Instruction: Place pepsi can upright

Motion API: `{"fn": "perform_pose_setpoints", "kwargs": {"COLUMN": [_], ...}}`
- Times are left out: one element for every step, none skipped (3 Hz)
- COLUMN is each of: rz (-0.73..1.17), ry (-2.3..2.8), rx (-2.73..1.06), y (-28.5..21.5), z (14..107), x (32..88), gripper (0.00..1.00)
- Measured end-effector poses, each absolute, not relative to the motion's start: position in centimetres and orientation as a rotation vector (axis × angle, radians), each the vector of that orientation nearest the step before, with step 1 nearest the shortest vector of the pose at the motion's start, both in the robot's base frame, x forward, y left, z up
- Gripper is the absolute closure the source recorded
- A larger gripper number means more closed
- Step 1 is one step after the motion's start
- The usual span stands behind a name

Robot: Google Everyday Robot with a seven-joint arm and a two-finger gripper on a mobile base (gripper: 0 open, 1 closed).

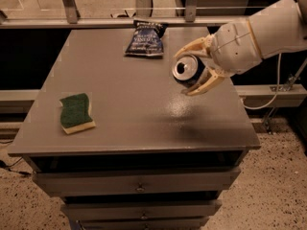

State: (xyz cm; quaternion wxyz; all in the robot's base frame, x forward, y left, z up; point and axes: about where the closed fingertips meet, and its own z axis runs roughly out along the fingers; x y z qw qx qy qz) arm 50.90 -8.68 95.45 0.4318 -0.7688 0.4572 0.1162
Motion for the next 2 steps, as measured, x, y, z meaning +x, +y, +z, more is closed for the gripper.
{"fn": "perform_pose_setpoints", "kwargs": {"rz": [0.333,0.445], "ry": [1.134,1.143], "rx": [-1.859,-1.731], "y": [-8.33,-8.03], "z": [95.59,96.18], "x": [51.12,51.67], "gripper": [1.0,1.0]}}
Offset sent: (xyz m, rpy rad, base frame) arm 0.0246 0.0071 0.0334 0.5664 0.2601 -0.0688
